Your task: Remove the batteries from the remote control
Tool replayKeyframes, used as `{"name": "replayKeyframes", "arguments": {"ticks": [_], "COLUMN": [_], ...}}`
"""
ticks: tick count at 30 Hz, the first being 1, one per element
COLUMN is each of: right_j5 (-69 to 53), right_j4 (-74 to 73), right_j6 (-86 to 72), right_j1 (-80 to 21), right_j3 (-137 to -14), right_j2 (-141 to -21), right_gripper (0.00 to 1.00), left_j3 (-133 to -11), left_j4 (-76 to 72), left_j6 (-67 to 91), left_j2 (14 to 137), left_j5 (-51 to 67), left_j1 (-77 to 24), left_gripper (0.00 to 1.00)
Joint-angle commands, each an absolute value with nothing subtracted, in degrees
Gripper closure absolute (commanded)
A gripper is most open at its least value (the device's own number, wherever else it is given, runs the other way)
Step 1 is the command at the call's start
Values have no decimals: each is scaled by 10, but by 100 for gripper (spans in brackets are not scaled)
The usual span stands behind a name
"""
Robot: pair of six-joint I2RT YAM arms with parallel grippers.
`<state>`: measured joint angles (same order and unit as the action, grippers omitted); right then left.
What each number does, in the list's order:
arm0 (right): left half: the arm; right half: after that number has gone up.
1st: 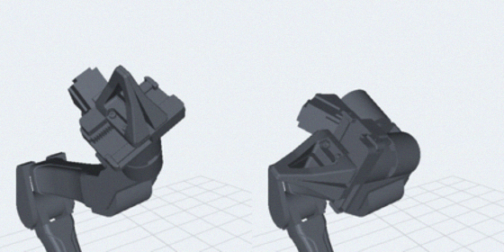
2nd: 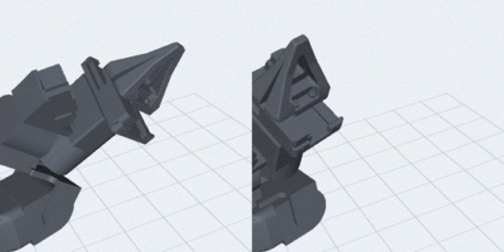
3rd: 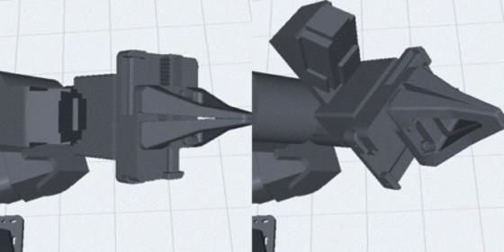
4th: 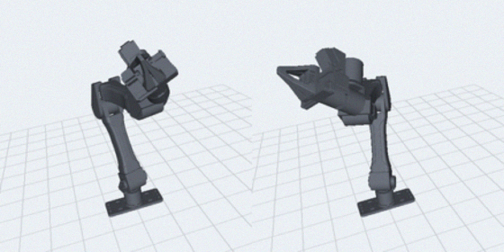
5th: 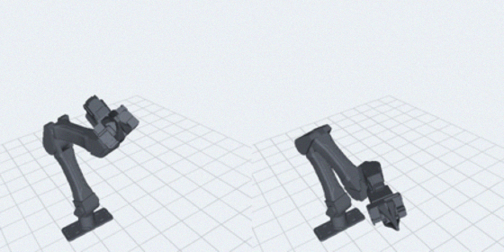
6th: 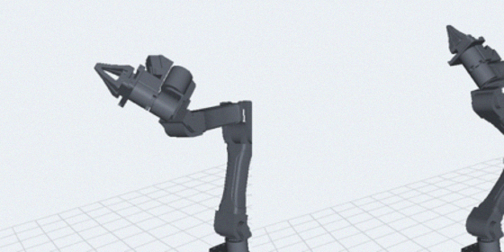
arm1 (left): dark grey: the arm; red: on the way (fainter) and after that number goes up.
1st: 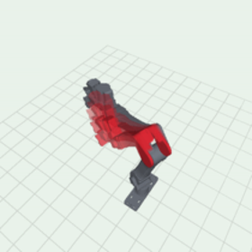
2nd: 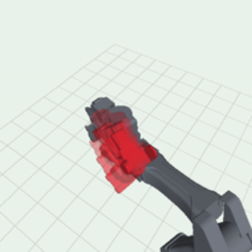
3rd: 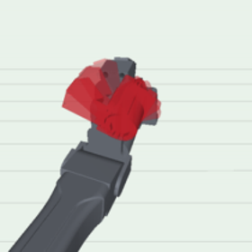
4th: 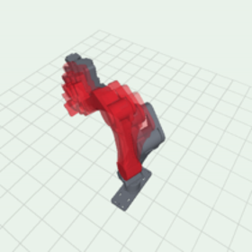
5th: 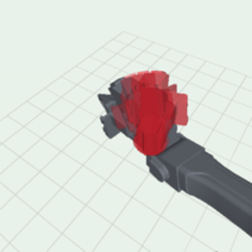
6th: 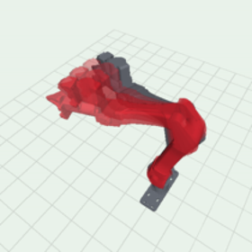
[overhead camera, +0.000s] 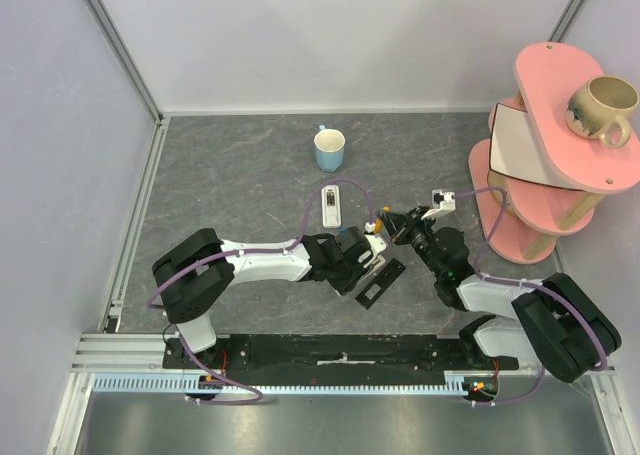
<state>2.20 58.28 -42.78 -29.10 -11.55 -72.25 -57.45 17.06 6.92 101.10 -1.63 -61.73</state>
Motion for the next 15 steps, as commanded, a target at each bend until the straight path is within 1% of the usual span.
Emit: {"name": "replayKeyframes", "arguments": {"ticks": [1, 15], "right_j5": [-18, -36], "right_j4": [595, 599], "right_j6": [-453, -454], "right_j1": [-296, -297], "right_j3": [-112, -132], "right_j2": [-717, -738], "right_gripper": [100, 100], "left_j3": [-549, -554], "left_j4": [140, 143], "left_j6": [38, 39], "left_j2": [1082, 1088], "left_j5": [-64, -65], "left_j1": [-603, -603], "left_gripper": [66, 66]}}
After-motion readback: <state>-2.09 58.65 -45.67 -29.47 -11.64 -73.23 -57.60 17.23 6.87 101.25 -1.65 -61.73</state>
